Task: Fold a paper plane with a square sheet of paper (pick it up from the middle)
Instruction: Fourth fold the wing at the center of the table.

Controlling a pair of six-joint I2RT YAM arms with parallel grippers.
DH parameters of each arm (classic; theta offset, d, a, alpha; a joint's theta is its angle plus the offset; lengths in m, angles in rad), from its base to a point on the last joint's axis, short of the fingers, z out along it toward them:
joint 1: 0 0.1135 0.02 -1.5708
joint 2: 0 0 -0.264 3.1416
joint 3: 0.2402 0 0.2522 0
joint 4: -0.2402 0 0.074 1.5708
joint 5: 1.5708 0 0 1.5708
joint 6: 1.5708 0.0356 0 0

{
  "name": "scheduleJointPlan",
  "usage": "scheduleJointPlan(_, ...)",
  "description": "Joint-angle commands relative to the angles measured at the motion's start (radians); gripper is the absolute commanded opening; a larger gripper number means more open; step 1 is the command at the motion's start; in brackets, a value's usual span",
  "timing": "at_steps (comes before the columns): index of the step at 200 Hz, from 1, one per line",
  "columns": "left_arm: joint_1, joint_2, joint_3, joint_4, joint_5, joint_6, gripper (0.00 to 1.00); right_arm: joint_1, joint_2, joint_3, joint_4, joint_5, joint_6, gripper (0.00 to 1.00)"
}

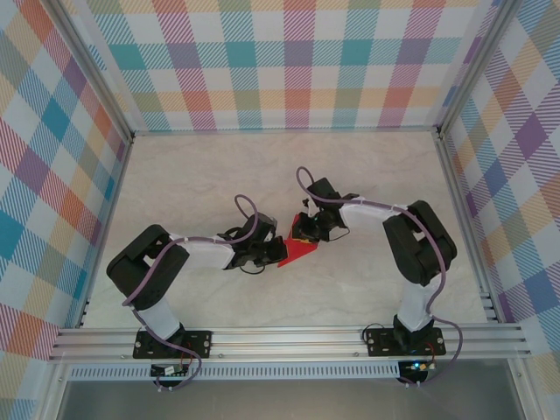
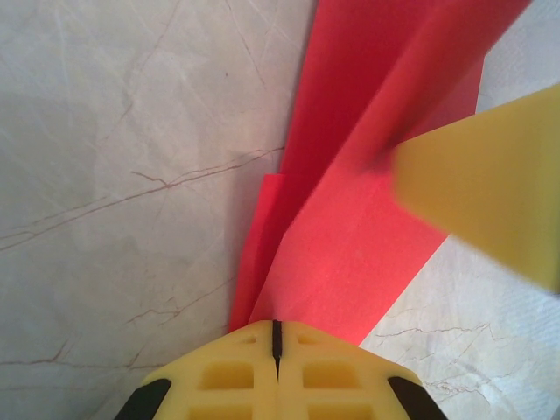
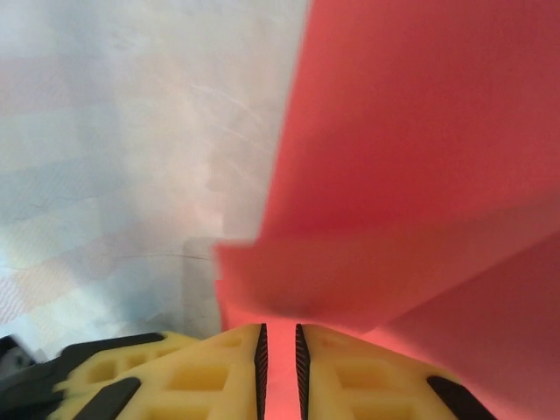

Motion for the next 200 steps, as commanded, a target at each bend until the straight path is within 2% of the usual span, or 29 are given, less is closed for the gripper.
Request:
scheduleJointPlan(1,-0.008,0.041,-0.028,-0.084,-0.020,0.010,0.00,-0.006,-0.091,0.002,0.034,0.028,-0.030,0.20)
scheduleJointPlan(64,-0.008,0.041,-0.015,-0.090,-0.008,0.017,0.00,0.009,-0.029,-0.016,0.078,-0.041,-0.030,0.14)
scheduleJointPlan(132,-0.008,0.043,-0.005,-0.118,-0.006,0.021,0.00,0.006,0.066,0.009,0.066,-0.029,-0.068,0.12)
scheduleJointPlan(200,-0.008,0.053,-0.003,-0.179,0.009,0.055,0.00,-0.056,0.128,0.012,0.109,-0.049,-0.171,0.12)
